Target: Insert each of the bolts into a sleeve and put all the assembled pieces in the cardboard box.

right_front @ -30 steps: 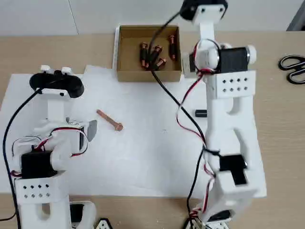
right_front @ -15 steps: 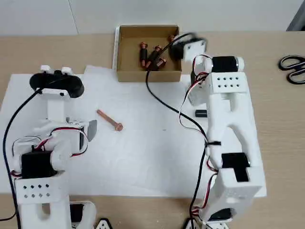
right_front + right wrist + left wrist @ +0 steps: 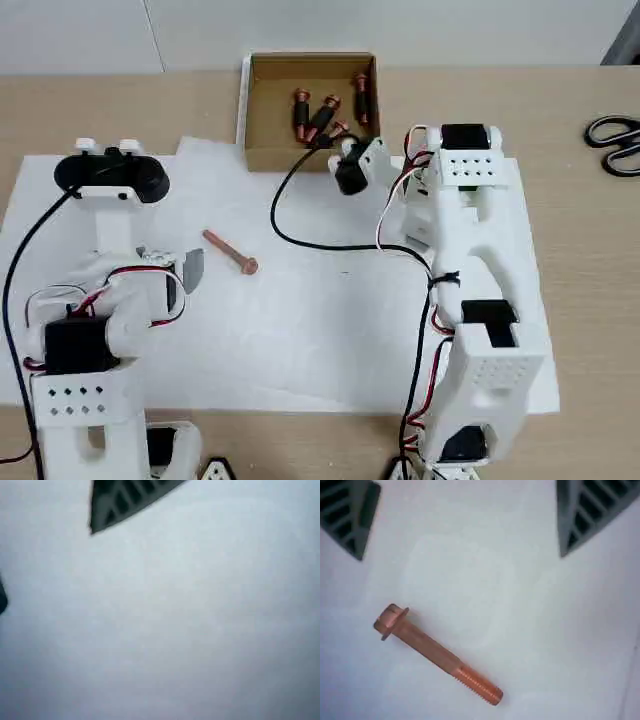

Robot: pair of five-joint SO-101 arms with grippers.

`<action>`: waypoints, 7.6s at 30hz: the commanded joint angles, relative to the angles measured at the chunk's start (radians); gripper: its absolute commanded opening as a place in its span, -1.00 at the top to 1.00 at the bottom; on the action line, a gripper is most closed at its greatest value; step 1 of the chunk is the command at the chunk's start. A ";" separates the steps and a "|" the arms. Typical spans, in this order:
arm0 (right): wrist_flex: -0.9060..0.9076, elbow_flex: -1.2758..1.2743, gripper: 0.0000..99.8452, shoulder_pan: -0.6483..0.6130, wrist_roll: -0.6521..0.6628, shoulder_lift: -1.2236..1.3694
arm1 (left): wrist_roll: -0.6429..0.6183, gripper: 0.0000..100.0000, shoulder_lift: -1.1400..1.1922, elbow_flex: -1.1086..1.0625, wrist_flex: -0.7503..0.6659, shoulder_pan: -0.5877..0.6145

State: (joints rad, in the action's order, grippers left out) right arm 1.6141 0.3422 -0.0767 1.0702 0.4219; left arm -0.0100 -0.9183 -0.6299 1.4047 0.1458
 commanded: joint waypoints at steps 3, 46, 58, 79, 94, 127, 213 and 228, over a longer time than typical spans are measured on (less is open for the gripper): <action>-0.027 0.066 0.68 0.038 0.029 0.065 | -0.008 0.53 -0.008 -0.012 0.006 0.003; 0.076 0.279 0.99 -0.036 -0.600 -0.166 | 0.107 0.53 0.069 -0.018 0.005 -0.005; 0.074 0.095 0.99 -0.090 -0.621 -0.335 | 0.933 0.53 0.629 0.278 0.000 -0.005; 0.068 0.091 0.99 -0.084 -0.621 -0.363 | 1.186 0.53 1.300 0.710 -0.060 -0.190; 0.068 0.091 0.99 -0.084 -0.621 -0.361 | 1.186 0.94 1.387 0.710 -0.069 -0.236; 0.071 0.089 0.99 -0.090 -0.652 -0.699 | 0.242 0.99 1.074 1.273 0.347 -0.238; -0.967 -1.881 0.99 -0.440 -1.036 -2.084 | -0.531 0.99 0.132 -0.280 -0.941 -0.677; -0.967 -1.880 0.99 -0.438 -1.036 -2.086 | -0.528 0.99 0.126 -0.228 -0.634 -0.747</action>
State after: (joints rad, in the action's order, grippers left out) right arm 0.6736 -1.5543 -0.5140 0.0437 -1.6433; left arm -0.5363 -0.7756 -0.8876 0.7495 -0.5846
